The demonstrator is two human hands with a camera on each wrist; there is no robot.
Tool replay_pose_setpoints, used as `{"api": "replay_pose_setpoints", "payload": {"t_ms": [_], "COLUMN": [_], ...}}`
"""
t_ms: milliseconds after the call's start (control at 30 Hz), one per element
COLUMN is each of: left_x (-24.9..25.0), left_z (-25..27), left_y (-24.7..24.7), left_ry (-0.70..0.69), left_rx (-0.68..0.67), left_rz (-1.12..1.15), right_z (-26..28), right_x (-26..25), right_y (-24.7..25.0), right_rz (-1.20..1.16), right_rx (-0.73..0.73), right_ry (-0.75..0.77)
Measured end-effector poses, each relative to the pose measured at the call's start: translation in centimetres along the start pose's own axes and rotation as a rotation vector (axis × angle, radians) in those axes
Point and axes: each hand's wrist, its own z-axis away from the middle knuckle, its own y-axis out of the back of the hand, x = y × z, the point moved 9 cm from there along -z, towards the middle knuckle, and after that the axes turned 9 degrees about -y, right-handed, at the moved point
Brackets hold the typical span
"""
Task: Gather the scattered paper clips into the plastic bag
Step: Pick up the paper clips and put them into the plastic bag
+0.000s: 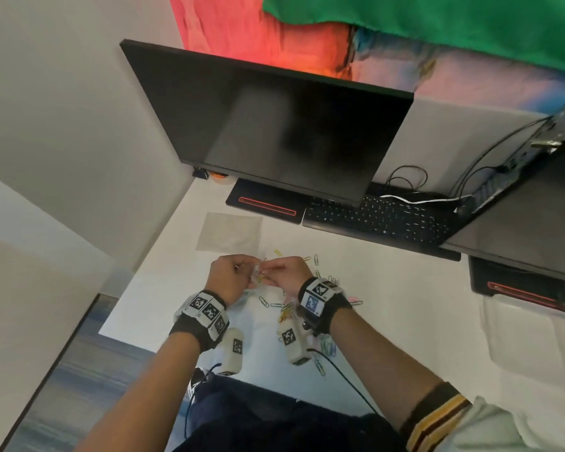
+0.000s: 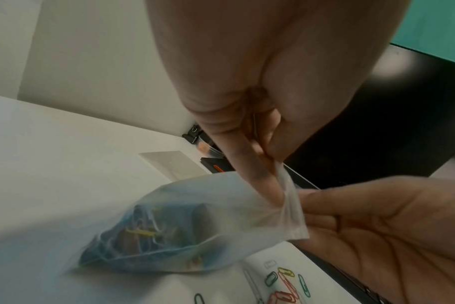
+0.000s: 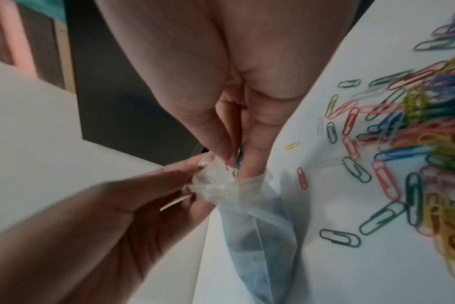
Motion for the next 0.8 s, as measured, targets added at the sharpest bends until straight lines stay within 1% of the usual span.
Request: {"api": "replay_pose_setpoints", "payload": {"t_ms": [133, 233, 267, 333, 367, 400, 433, 500, 533, 567, 600, 633, 667, 700, 733, 800], "left_x": [-0.3, -0.4, -0.7, -1.2, -1.3, -1.3, -1.3, -1.6, -1.9, -2.4, -2.9, -3.3, -3.6, -3.8, -3.8, -4.0], "left_z": [0.1, 0.4, 0.5, 0.7, 0.7, 0.6, 0.5, 0.3, 0.3, 0.3, 0.4, 0.4, 0.5, 0.5, 0.5, 0.5], "left_y": [-0.1, -0.6, -0.7, -0.6, -0.4, -0.1, 0.3, 1.4, 2.1, 2.8, 3.6, 4.2, 4.8, 5.3, 5.7, 6.3], "left_ry": [-0.011, -0.019, -0.012, 0.005, 0.006, 0.008, 0.009, 0.015, 0.023, 0.032, 0.046, 0.057, 0.066, 0.071, 0.073, 0.074], "left_rx": [0.014, -0.006, -0.002, 0.008, 0.016, 0.028, 0.041, 0.074, 0.092, 0.110, 0.126, 0.141, 0.152, 0.160, 0.166, 0.175], "left_rz": [-0.007, 0.024, 0.047, 0.091, 0.103, 0.110, 0.118, 0.141, 0.163, 0.188, 0.203, 0.216, 0.227, 0.241, 0.250, 0.259], "right_z": [2.0, 2.4, 2.4, 2.8, 3.5, 4.1, 4.6, 3.8, 2.9, 1.9, 0.6, -0.8, -2.2, -3.4, -4.2, -5.2], "right_x": [-3.1, -3.5, -3.7, -4.2, -4.8, -5.3, -5.9, -5.3, -4.3, -3.2, -1.8, -0.1, 1.5, 3.1, 4.2, 4.8], "right_y": [-0.7, -1.3, -1.7, -2.4, -2.3, -2.0, -1.0, 2.8, 4.9, 6.6, 7.8, 8.4, 8.4, 8.1, 7.4, 5.1], "right_rz": [0.416, 0.600, 0.672, 0.792, 0.795, 0.741, 0.632, 0.301, 0.219, 0.235, 0.355, 0.488, 0.584, 0.640, 0.678, 0.797], "right_rx": [0.131, 0.137, 0.116, 0.027, -0.009, -0.029, -0.012, 0.103, 0.195, 0.296, 0.363, 0.365, 0.335, 0.297, 0.273, 0.224], "right_ry": [0.275, 0.326, 0.342, 0.356, 0.383, 0.412, 0.420, 0.316, 0.255, 0.197, 0.134, 0.057, -0.021, -0.077, -0.100, -0.059]}}
